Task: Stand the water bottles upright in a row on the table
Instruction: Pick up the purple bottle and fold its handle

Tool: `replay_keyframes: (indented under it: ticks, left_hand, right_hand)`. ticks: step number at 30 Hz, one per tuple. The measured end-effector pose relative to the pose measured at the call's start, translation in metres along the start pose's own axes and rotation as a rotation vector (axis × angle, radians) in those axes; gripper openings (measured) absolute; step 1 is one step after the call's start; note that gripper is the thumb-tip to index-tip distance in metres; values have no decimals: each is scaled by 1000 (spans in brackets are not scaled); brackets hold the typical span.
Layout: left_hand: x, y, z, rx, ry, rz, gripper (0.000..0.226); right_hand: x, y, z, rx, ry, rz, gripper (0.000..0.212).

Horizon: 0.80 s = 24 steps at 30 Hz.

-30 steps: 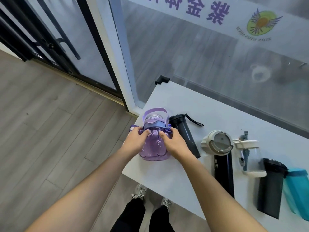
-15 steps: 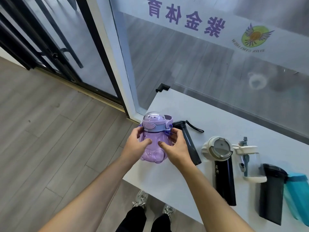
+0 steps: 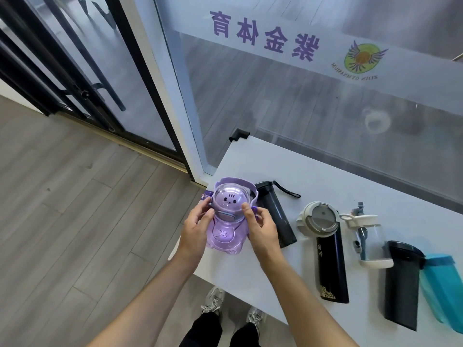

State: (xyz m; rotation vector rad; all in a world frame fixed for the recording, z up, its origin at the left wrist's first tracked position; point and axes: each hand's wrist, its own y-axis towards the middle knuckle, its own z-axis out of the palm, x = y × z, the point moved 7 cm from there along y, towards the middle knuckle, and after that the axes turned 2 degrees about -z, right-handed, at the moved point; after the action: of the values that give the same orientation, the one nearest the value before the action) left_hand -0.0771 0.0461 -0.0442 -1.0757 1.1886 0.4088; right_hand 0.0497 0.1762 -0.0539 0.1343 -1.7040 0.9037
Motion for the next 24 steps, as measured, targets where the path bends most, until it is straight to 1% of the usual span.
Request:
replay_keyframes:
  ticks: [3,6,7,10,11,13,16,18,19,22,24]
  left_hand:
    - [-1,-6,-3,6,-24,-1,30]
    - [3,-5,-12,-37,-56,-16,19]
    - [7,-4,-16,-53,-63,-30,20]
    - [14,-4,-26,-75,-12,-59,53]
    - [14,-4,-28,-75,16,-50,61]
    - [14,-2,-28,-58,36,-44,69]
    - [12,2,-22,-7,39,-44,71]
    - [11,7,-18,6,30,-45,70]
    - [9,10,-17,3,23,-45,69]
    - [1,28,-17,-13,14,-32,60]
    - [-9,44,-16,-17,12,-17,58]
  right_hand:
    - [2,-12,2,-10,-19,-4,43]
    - [-3,-19,4,41,-65,-41,44]
    - [-7,-20,5,71,-92,-52,47]
    - [-18,-24,4,120,-176,-61,60]
    - [-19,-25,4,126,-193,-63,64]
    - [-18,-27,3,101,-180,-26,68]
    - [-12,-26,7,69,-66,72,53]
    - [-9,-19,14,68,-115,61,47]
    - [-6,-15,18,61,-132,47,46]
    - [3,5,28,55,-135,41,56]
    - [16,22,35,63,-123,46,55]
